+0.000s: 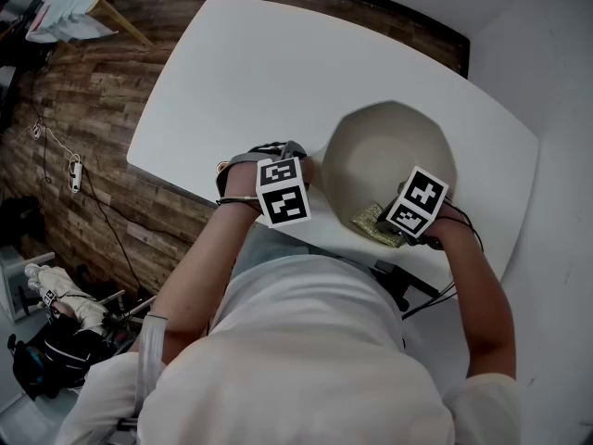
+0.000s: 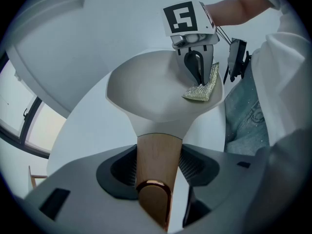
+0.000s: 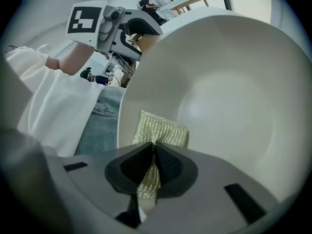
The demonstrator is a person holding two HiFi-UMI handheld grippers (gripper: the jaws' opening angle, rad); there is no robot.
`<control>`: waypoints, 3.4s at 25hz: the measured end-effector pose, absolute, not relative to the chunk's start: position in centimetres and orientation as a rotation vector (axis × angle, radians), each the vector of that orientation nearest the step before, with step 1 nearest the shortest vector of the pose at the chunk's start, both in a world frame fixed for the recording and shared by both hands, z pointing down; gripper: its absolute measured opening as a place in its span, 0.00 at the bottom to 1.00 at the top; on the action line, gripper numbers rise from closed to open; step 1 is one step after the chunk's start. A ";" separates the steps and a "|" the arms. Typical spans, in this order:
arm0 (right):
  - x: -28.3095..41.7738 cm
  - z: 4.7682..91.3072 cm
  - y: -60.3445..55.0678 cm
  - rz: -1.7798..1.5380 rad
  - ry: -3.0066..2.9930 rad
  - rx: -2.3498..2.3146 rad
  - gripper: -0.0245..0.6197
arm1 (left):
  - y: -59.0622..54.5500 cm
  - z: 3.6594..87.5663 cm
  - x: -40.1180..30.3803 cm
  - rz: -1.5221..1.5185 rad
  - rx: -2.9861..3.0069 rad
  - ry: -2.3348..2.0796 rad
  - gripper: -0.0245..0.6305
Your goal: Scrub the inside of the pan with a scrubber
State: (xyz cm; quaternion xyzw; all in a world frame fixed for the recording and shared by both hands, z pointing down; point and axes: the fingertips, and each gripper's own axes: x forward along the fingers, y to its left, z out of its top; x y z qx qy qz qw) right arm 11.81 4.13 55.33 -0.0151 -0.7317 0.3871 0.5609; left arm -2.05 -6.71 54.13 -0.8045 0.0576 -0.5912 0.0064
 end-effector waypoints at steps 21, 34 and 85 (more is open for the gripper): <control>5.9 54.6 1.6 1.077 -2.011 0.012 0.09 | -6.5 54.5 -2.3 -1.877 -2.498 0.194 0.42; 4.5 54.3 -0.5 1.134 -2.133 0.104 0.09 | -6.7 54.1 -2.0 -1.862 -2.504 0.194 0.42; 6.6 55.8 -14.6 0.578 -2.217 0.823 0.09 | -6.2 54.0 -1.4 -1.840 -2.461 0.142 0.42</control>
